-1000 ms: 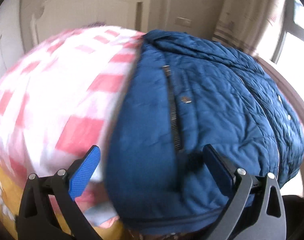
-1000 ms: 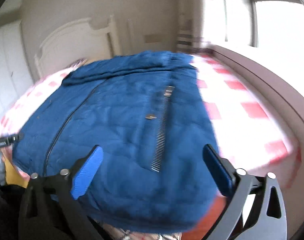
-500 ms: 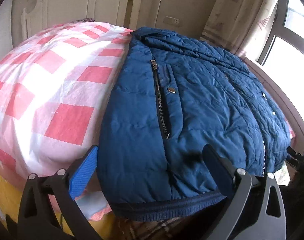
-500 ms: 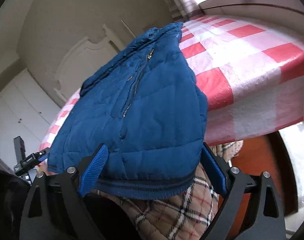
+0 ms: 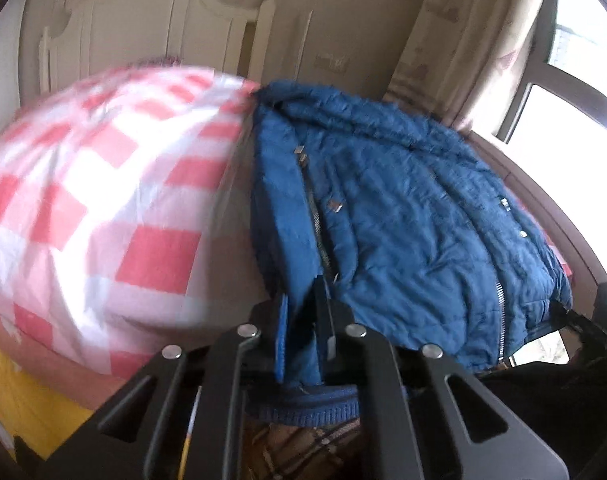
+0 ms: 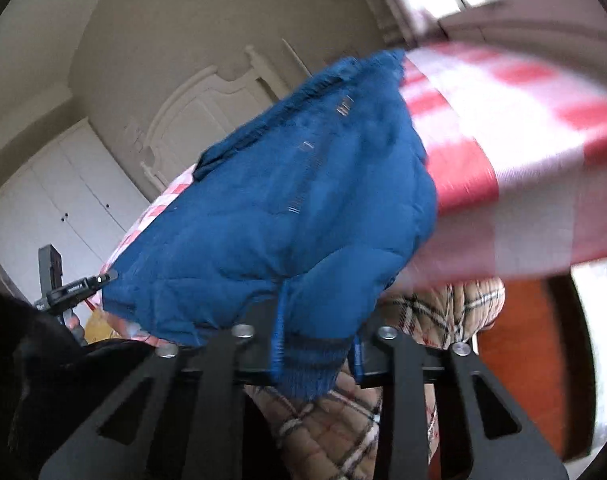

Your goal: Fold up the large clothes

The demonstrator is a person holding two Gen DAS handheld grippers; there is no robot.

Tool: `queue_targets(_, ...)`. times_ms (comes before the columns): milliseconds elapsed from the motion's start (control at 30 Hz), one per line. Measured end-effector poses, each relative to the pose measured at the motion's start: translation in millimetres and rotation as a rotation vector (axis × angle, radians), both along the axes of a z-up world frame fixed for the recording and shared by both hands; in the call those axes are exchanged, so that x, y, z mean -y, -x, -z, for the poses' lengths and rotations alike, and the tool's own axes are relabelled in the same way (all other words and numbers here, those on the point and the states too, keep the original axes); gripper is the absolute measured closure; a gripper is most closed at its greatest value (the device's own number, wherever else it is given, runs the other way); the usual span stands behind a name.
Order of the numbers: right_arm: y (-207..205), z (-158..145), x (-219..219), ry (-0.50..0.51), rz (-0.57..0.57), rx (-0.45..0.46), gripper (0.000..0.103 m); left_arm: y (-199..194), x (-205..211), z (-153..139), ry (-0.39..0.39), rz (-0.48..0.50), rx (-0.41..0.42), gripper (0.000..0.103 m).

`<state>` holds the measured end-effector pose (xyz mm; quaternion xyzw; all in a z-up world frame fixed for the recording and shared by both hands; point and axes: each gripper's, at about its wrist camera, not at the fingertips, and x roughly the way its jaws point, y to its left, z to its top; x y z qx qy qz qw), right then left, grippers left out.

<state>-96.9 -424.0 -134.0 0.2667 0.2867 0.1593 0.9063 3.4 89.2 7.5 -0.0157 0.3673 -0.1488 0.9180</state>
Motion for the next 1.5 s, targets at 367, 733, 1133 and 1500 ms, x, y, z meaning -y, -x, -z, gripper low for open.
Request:
queue_targets(367, -5, 4, 9, 0.011, 0.056, -0.055, 0.048, -9, 10, 28, -0.107, -0.025, -0.056, 0.024)
queue_targets(733, 3, -8, -7, 0.082, 0.056, 0.045, 0.083, 5, -2, 2, 0.066, 0.015, 0.011, 0.095)
queue_targets(1133, 61, -167, 6, -0.076, 0.053, 0.560, 0.086, 50, -45, -136, 0.576, 0.154, 0.296, 0.096)
queue_targets(1500, 3, -235, 24, -0.034, 0.088, 0.581, 0.085, -6, -47, -178, 0.611, 0.024, 0.405, 0.075)
